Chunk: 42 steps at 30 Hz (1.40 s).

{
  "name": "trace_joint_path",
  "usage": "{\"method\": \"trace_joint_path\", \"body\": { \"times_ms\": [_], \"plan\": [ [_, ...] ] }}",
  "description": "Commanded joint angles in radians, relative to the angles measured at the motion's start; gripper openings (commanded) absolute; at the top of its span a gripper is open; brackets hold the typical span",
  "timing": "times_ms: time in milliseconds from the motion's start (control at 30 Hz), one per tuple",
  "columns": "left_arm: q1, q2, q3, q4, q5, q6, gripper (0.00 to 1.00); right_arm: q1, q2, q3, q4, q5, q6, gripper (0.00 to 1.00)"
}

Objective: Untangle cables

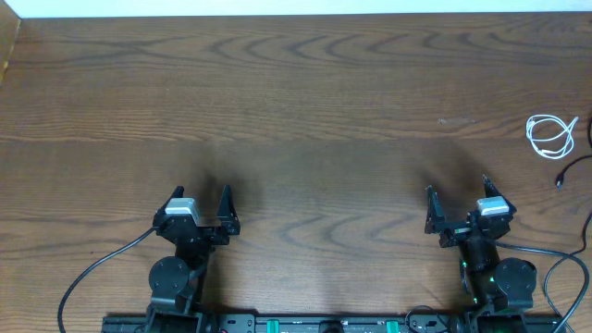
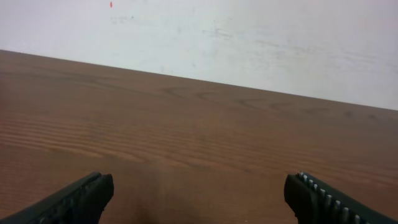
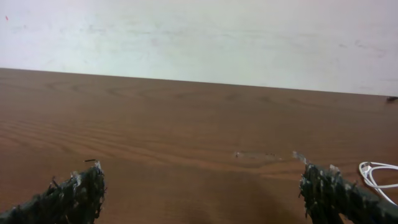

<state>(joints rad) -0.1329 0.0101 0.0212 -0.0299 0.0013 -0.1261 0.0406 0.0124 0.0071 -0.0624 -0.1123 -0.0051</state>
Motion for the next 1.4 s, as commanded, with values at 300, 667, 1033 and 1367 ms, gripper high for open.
{"method": "trace_joint_path", "body": {
  "times_ms": [300, 667, 1033, 1367],
  "plan": [
    [-0.003, -0.006, -0.017, -0.041, -0.016, 0.017, 0.93, 0.013, -0.007, -0.002, -0.004, -0.003, -0.011, 0.99],
    [-0.003, -0.006, -0.017, -0.041, -0.016, 0.017, 0.93, 0.013, -0.007, -0.002, -0.004, -0.003, -0.011, 0.99],
    [-0.003, -0.006, -0.017, -0.041, -0.016, 0.017, 0.93, 0.013, -0.007, -0.002, -0.004, -0.003, -0.011, 0.99],
    [-0.003, -0.006, -0.017, -0.041, -0.016, 0.017, 0.93, 0.013, -0.007, -0.002, -0.004, -0.003, -0.011, 0.99]
  ]
}}
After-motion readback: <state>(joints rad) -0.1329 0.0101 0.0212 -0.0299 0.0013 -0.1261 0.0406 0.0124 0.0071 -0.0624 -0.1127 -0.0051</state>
